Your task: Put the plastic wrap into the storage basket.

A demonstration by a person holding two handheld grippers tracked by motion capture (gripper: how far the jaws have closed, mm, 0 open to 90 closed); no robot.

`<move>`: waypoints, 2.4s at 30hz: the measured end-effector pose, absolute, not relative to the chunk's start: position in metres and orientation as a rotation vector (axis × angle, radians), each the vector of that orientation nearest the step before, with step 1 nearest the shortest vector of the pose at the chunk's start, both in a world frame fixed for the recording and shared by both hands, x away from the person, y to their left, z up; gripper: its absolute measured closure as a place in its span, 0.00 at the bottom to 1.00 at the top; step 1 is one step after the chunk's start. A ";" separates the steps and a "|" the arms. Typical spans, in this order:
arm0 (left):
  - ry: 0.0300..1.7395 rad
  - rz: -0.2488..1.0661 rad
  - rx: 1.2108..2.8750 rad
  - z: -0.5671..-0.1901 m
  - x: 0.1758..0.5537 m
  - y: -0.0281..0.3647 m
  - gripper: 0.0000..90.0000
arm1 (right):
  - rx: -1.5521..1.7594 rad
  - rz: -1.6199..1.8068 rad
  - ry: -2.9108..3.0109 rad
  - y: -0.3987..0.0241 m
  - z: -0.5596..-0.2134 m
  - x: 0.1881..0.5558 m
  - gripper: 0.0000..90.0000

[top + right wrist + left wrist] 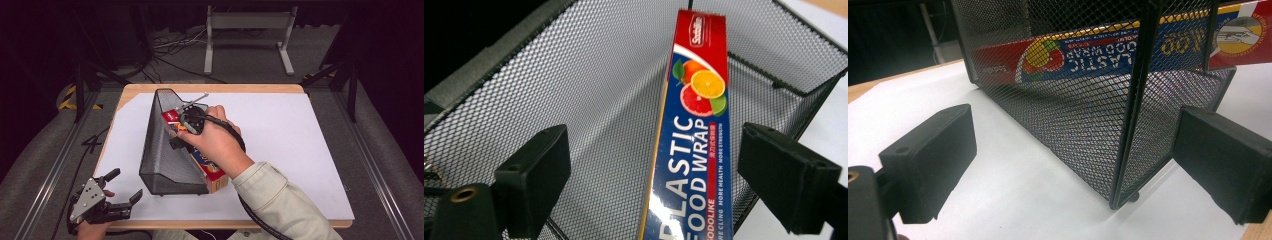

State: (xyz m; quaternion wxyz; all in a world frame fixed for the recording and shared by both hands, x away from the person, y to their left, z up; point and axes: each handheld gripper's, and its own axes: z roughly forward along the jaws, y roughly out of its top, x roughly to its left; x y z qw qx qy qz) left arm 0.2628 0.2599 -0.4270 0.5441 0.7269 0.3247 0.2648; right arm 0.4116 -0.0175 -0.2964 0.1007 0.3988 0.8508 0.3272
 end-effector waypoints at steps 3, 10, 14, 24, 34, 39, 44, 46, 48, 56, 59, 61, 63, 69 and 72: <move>0.773 0.627 1.723 -0.427 0.263 0.260 0.06 | 1.126 1.036 2.496 -0.022 -0.294 0.408 0.16; 0.771 0.632 1.723 -0.427 0.263 0.260 0.06 | 0.984 1.191 2.449 -0.032 -0.287 0.395 0.16; 0.773 0.631 1.724 -0.427 0.263 0.260 0.06 | 0.915 1.273 2.423 -0.038 -0.285 0.391 0.16; 0.785 0.633 1.717 -0.426 0.263 0.261 0.05 | 0.813 1.343 2.398 -0.062 -0.286 0.390 0.16; 0.798 0.634 1.706 -0.426 0.264 0.261 0.05 | 0.795 1.357 2.373 -0.099 -0.284 0.390 0.16; 0.795 0.638 1.709 -0.426 0.265 0.261 0.05 | 0.810 1.348 2.360 -0.120 -0.282 0.390 0.16; 0.800 0.640 1.706 -0.426 0.265 0.261 0.05 | 0.828 1.342 2.339 -0.143 -0.280 0.388 0.16; 0.801 0.640 1.704 -0.426 0.265 0.261 0.05 | 0.831 1.336 2.336 -0.152 -0.279 0.387 0.16; 0.800 0.640 1.707 -0.426 0.265 0.261 0.05 | 0.839 1.333 2.326 -0.161 -0.279 0.386 0.16; 0.811 0.634 1.708 -0.426 0.265 0.262 0.05 | 0.899 1.321 2.290 -0.199 -0.276 0.386 0.16; 0.811 0.634 1.708 -0.426 0.265 0.262 0.05 | 0.908 1.318 2.264 -0.214 -0.275 0.386 0.16; 0.814 0.634 1.706 -0.426 0.265 0.262 0.05 | 0.915 1.321 2.249 -0.222 -0.275 0.385 0.16; 0.815 0.633 1.706 -0.426 0.265 0.262 0.05 | 0.920 1.324 2.231 -0.233 -0.275 0.385 0.16; 0.818 0.635 1.702 -0.427 0.265 0.262 0.05 | 0.937 1.306 2.207 -0.257 -0.287 0.384 0.15; 0.829 0.636 1.700 -0.427 0.266 0.263 0.05 | 0.947 1.298 2.190 -0.269 -0.299 0.383 0.15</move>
